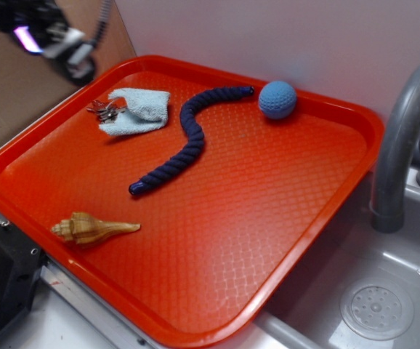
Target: Grab the blue ball.
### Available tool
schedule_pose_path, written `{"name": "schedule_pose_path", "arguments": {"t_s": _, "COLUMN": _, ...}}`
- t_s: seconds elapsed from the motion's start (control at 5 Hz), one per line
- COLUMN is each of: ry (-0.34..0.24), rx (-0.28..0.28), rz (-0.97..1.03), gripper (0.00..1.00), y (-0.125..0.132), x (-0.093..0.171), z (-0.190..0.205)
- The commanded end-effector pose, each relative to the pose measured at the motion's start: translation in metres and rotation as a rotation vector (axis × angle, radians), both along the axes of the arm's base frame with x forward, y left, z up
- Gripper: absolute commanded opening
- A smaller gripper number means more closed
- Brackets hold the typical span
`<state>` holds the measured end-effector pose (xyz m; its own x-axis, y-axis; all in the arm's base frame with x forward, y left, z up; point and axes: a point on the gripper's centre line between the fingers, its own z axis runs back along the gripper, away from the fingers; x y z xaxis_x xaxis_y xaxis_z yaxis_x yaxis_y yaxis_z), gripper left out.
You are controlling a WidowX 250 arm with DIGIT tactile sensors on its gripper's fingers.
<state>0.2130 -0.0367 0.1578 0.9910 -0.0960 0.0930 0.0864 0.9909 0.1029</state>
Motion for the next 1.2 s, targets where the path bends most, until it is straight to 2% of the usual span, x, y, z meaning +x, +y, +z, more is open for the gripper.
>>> {"name": "schedule_pose_path", "arguments": {"t_s": 0.0, "ry": -0.055, "rx": -0.053, "rz": -0.129, "gripper": 1.00, "y": -0.035, "x": 0.101, "z": -0.049}}
{"name": "schedule_pose_path", "arguments": {"t_s": 0.2, "ry": -0.123, "rx": -0.123, "rz": -0.153, "gripper": 1.00, "y": -0.047, "x": 0.136, "z": -0.056}}
{"name": "schedule_pose_path", "arguments": {"t_s": 0.4, "ry": -0.125, "rx": -0.183, "rz": -0.166, "gripper": 1.00, "y": -0.061, "x": 0.154, "z": -0.066}}
{"name": "schedule_pose_path", "arguments": {"t_s": 0.6, "ry": -0.109, "rx": -0.130, "rz": -0.171, "gripper": 1.00, "y": -0.070, "x": 0.165, "z": -0.090}}
{"name": "schedule_pose_path", "arguments": {"t_s": 0.8, "ry": -0.060, "rx": -0.122, "rz": -0.156, "gripper": 0.82, "y": -0.072, "x": 0.161, "z": -0.111}}
{"name": "schedule_pose_path", "arguments": {"t_s": 1.0, "ry": -0.077, "rx": -0.121, "rz": -0.135, "gripper": 0.00, "y": -0.072, "x": 0.145, "z": -0.109}}
